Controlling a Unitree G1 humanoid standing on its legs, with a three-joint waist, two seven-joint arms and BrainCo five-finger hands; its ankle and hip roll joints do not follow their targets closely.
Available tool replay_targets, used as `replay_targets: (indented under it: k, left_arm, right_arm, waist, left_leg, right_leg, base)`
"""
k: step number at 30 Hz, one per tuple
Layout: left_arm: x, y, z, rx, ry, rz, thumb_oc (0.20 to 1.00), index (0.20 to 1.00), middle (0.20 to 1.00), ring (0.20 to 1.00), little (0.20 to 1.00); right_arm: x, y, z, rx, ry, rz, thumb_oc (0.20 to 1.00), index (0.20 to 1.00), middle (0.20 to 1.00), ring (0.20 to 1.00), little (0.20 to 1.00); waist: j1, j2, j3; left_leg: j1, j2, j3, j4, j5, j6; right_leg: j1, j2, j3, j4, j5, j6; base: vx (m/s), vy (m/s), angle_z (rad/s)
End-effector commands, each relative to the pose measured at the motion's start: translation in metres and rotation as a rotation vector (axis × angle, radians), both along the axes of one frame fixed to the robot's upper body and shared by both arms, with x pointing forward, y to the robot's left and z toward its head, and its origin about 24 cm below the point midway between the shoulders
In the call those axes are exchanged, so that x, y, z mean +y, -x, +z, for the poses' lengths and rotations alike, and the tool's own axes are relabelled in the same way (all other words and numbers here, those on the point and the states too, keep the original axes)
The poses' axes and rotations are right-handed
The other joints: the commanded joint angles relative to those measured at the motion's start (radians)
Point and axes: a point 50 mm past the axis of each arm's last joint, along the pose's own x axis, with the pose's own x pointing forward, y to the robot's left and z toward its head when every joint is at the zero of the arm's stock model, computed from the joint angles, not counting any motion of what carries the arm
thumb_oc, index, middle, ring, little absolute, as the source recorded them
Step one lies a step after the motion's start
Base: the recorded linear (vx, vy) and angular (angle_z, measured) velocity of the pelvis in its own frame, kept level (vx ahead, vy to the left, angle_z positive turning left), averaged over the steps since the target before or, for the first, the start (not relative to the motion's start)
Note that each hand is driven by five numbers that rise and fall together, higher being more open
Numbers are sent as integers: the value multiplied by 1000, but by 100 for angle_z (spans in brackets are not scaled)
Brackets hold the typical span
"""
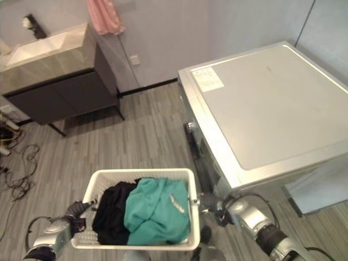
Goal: Grab the laundry basket,head to the washer,open it,put in the laundry and shut it.
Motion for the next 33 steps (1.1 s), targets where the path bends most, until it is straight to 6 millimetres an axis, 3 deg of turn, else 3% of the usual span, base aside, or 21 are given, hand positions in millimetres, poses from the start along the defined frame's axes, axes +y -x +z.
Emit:
replay_targets:
  k: [1, 2, 3, 4, 5, 7, 8, 11, 13, 15, 17, 20, 25, 33]
  left_arm:
    - [-43, -49, 24, -220, 127, -84, 200, 200, 200, 200, 200]
    - [-39, -46, 22, -213, 118, -66, 200, 200, 200, 200, 200]
    - [-34, -41, 18, -203, 113, -31, 200, 200, 200, 200, 200]
    - [-33, -41, 18, -203, 113, -31, 200, 200, 200, 200, 200]
    - [-29, -38, 17, -198, 109, -8, 200, 200, 200, 200, 200]
    - [-17, -35, 22, -207, 93, 16, 200, 200, 200, 200, 200]
    - [-10, -32, 25, -222, 88, 48, 200, 200, 200, 200, 200]
    - [-5, -26, 21, -208, 93, 69, 200, 200, 200, 200, 200]
    - [7, -22, 23, -211, 87, 116, 200, 200, 200, 200, 200]
    - [11, -29, 28, -211, 75, 127, 200, 200, 200, 200, 200]
    - [12, -35, 30, -211, 66, 133, 200, 200, 200, 200, 200]
    - [23, -44, 39, -198, 26, 154, 200, 200, 200, 200, 200]
    - [35, -51, 51, -195, -15, 163, 200, 200, 200, 200, 200]
    - [47, -47, 57, -173, -54, 179, 200, 200, 200, 200, 200]
  right_arm:
    - [125, -15, 113, -214, -624, 500, 200, 200, 200, 200, 200]
    - [131, -13, 118, -229, -628, 539, 200, 200, 200, 200, 200]
    - [141, -11, 120, -230, -645, 557, 200, 200, 200, 200, 200]
    - [141, -11, 120, -230, -645, 557, 200, 200, 200, 200, 200]
    - [146, -11, 124, -244, -658, 573, 200, 200, 200, 200, 200]
    - [153, -13, 130, -272, -655, 586, 200, 200, 200, 200, 200]
    - [160, -16, 133, -296, -634, 600, 200, 200, 200, 200, 200]
    - [165, -21, 136, -314, -626, 593, 200, 200, 200, 200, 200]
    - [167, -26, 137, -328, -598, 600, 200, 200, 200, 200, 200]
    - [167, -32, 145, -362, -591, 587, 200, 200, 200, 200, 200]
    - [168, -36, 147, -376, -573, 578, 200, 200, 200, 200, 200]
    - [179, -32, 152, -356, -583, 638, 200, 200, 200, 200, 200]
    - [179, -31, 154, -327, -592, 671, 200, 200, 200, 200, 200]
    - [199, -26, 161, -334, -560, 756, 200, 200, 200, 200, 200]
  waist:
    - [60, 24, -46]
    - [70, 32, -53]
    - [88, 53, -60]
    - [88, 53, -60]
    - [99, 64, -62]
    - [111, 78, -72]
    - [123, 90, -92]
    - [131, 88, -106]
    - [141, 71, -130]
    - [127, 57, -125]
    - [129, 54, -126]
    - [119, 30, -122]
    - [113, -8, -130]
    - [126, -30, -140]
  left_leg:
    - [-28, 8, 32, -78, -12, 74]
    - [-45, 1, 18, -208, -1, 76]
    - [-62, -2, -52, -353, 70, 65]
    - [-61, -2, -52, -353, 71, 65]
    - [-79, 5, -70, -400, 106, 52]
    - [-55, -4, -82, -426, 95, 55]
    - [-25, -46, -101, -432, 65, 68]
    - [-8, -85, -83, -435, 42, 92]
    - [10, -135, -63, -432, 4, 126]
    - [12, -147, -71, -420, -10, 142]
    - [9, -144, -65, -417, -14, 145]
    - [39, -120, -11, -438, -12, 140]
    - [54, -98, -8, -454, 1, 125]
    - [75, -101, -22, -477, 6, 121]
  right_leg:
    - [104, -60, 49, 18, 7, 94]
    - [111, -68, 50, 14, 4, 109]
    - [132, -78, 58, 8, -2, 125]
    - [133, -78, 58, 8, -2, 125]
    - [154, -90, 57, 4, -7, 134]
    - [179, -106, 73, 1, -7, 144]
    - [197, -132, 85, -3, -4, 158]
    - [200, -165, 105, -3, 11, 171]
    - [193, -206, 143, 19, 27, 194]
    - [153, -199, 224, 76, 34, 188]
    - [129, -192, 245, 87, 35, 188]
    - [83, -159, 213, 89, 52, 186]
    - [127, -128, 206, 15, 43, 182]
    - [164, -131, 160, 2, 42, 186]
  base:
    - [170, 148, 11]
    - [243, 226, -6]
    - [242, 224, 4]
    - [258, 215, 11]
    - [272, 199, -12]
    - [315, 250, -19]
    - [177, 181, 0]
    - [217, 265, -38]
    - [219, 226, -37]
    - [110, 114, -15]
    - [5, 39, -23]
    - [-5, -21, -38]
    - [18, -49, -21]
    - [15, -4, 10]
